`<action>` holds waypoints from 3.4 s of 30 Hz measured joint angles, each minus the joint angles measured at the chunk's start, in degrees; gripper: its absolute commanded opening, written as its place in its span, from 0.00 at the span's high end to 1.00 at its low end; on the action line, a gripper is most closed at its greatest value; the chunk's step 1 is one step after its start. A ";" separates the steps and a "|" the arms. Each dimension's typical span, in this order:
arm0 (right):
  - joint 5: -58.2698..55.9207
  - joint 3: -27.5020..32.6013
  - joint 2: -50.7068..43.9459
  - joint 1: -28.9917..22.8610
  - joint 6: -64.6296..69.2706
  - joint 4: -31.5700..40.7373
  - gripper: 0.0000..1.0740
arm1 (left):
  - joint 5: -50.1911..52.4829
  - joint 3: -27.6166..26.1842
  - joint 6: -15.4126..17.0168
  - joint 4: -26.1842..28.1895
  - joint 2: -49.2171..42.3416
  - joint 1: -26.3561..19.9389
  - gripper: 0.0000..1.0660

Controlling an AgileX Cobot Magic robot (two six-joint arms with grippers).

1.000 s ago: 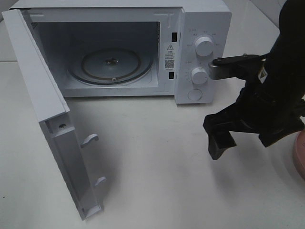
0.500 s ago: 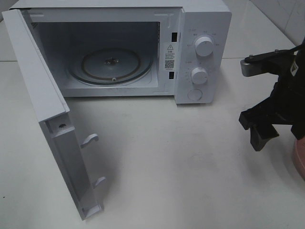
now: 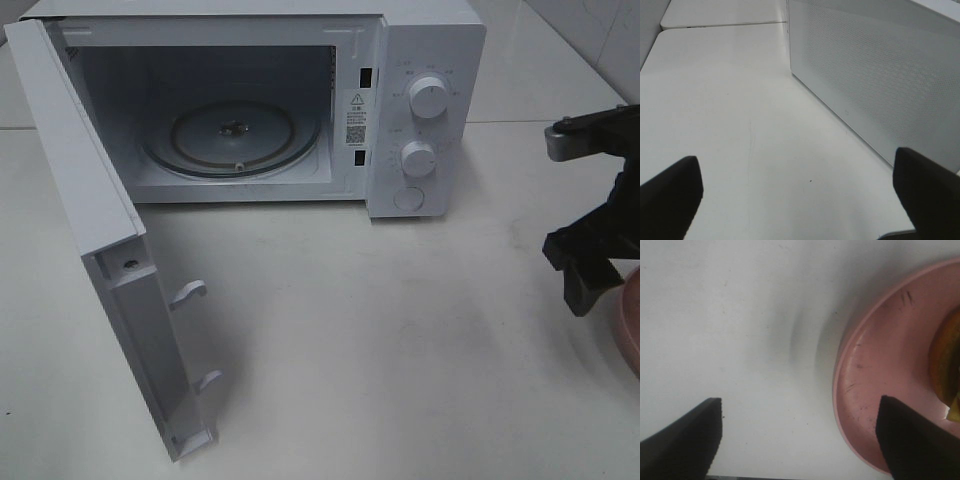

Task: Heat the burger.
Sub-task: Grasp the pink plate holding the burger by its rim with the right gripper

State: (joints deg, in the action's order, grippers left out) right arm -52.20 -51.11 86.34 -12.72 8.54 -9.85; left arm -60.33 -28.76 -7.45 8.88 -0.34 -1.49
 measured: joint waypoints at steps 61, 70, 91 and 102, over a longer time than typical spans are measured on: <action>21.54 9.40 12.95 10.37 -2.86 -2.35 0.29 | 0.00 0.00 0.00 0.00 0.00 0.00 0.08; 21.43 9.34 14.61 10.37 -2.86 -2.64 0.29 | 0.00 0.00 0.00 0.00 0.00 0.00 0.08; 20.57 9.34 14.84 10.60 0.63 -6.13 1.00 | 0.00 0.00 0.00 0.00 0.00 0.00 0.08; 19.02 9.34 14.84 6.70 8.37 -11.92 1.00 | 0.00 0.00 0.00 0.00 0.00 0.00 0.08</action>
State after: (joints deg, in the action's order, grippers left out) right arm -33.17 -41.77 101.18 -6.02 16.90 -21.77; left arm -60.33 -28.76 -7.45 8.88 -0.34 -1.49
